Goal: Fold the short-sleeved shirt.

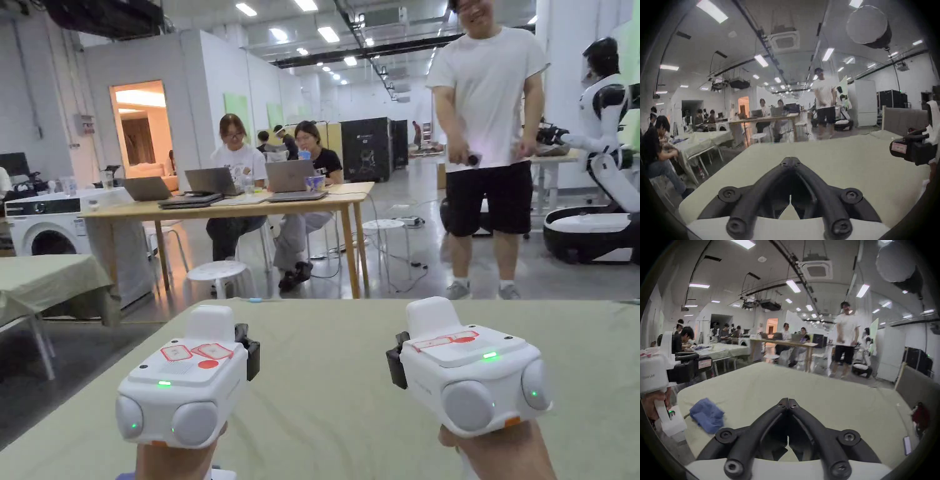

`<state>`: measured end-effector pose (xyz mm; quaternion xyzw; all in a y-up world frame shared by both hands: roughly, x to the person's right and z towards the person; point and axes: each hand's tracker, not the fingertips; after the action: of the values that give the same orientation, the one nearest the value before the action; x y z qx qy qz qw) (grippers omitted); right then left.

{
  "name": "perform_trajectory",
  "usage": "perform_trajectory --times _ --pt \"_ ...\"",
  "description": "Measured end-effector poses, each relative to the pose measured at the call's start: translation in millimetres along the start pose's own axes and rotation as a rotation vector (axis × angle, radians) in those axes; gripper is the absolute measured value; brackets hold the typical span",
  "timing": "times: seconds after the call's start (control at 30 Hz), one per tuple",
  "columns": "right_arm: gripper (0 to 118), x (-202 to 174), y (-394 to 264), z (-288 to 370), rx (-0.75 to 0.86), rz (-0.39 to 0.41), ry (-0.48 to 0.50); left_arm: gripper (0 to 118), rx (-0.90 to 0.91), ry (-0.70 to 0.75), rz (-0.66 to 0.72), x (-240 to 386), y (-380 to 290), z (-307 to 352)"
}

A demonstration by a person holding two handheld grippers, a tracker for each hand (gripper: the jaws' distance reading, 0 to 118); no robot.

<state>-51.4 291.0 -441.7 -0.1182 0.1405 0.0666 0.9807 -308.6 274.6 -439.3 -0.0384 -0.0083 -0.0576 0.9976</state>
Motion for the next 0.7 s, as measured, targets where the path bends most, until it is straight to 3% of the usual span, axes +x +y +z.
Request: perform_trajectory --times 0.17,0.4,0.6,0.7 --pt "0 90 19 16 0.045 -0.017 -0.14 0 0.048 -0.086 0.11 78 45 -33" --pt "0 196 16 10 0.073 -0.068 -0.308 0 0.08 -0.124 0.031 180 66 -83" --pt "0 265 -2 -4 0.108 -0.17 -0.316 0 0.058 -0.107 0.055 229 72 -117" --pt "0 288 -6 -5 0.062 -0.181 -0.398 0 0.088 -0.116 0.0 252 74 -122"
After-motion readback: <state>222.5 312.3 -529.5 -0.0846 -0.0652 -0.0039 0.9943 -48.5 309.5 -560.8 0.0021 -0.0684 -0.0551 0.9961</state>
